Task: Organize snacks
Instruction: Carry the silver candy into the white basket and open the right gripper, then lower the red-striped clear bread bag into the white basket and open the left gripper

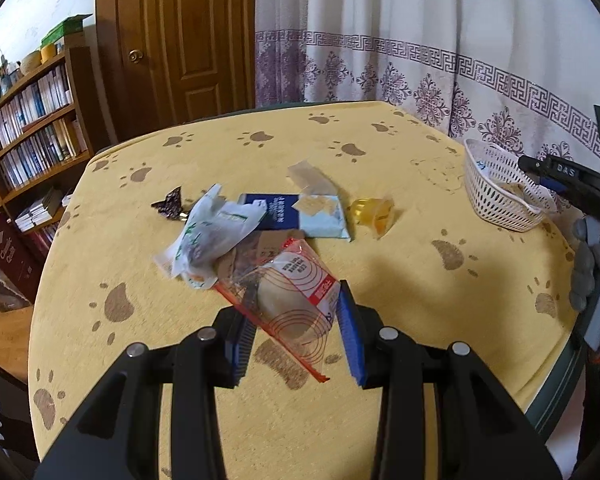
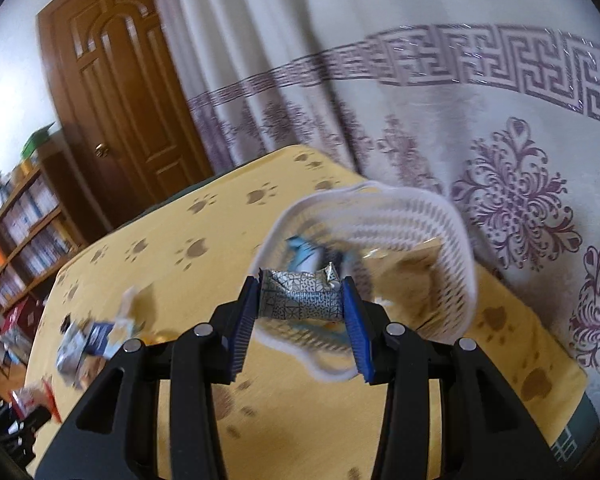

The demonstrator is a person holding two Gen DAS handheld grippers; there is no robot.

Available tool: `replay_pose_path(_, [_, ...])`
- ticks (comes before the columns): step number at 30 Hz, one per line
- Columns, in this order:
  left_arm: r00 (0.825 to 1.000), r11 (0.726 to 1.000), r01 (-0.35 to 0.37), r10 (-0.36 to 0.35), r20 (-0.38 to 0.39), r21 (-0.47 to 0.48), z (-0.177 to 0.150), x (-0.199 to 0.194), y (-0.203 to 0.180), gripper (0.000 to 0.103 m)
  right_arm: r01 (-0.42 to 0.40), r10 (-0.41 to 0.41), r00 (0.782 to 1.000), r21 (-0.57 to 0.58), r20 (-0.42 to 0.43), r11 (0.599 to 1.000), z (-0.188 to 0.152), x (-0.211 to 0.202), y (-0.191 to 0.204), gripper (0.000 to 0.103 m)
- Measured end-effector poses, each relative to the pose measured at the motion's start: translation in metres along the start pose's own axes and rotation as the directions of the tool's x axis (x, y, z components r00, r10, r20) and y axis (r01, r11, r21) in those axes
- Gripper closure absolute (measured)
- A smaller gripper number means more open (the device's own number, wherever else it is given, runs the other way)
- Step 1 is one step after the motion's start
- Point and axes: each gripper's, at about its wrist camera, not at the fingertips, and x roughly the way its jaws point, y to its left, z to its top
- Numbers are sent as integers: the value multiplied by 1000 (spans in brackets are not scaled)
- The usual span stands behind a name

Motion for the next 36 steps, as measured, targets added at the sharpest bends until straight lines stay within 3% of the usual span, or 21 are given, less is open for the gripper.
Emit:
replay_pose_path(4, [1000,1000,10,-10,6,12,7,2,-9,64,44,-44,999,28,0,999,9,13,-19,57])
replay_pose_path(8, [1000,999,23,-24,19,28,17,3,-19,64,63,-64,998,48,14,997,11,18,-31,31])
replay_pose_path(9, [999,999,27,-27,21,32,19,3,-21,64,66,-67,997,51,26,997,10,16,-34,29])
replay_pose_path(19, [988,985,130,-138,65,115,60,14,-69,64,93,-95,994,43,61,995,-7,-5,-42,29])
replay_pose_path(26, [958,950,265,-278,63,166,99,36,-122,64,109,-112,991,55,69,993,-19,-22,-52,29])
replay_pose_path(31, [920,912,381,-390,33,155,126,61,-157,64,115,-119,991,64,64,991,-26,-27,-59,29])
replay_pose_path(36, [897,884,437,-443,0,167,140,85,-193,64,122,-125,991,67,52,990,-33,-31,-64,29])
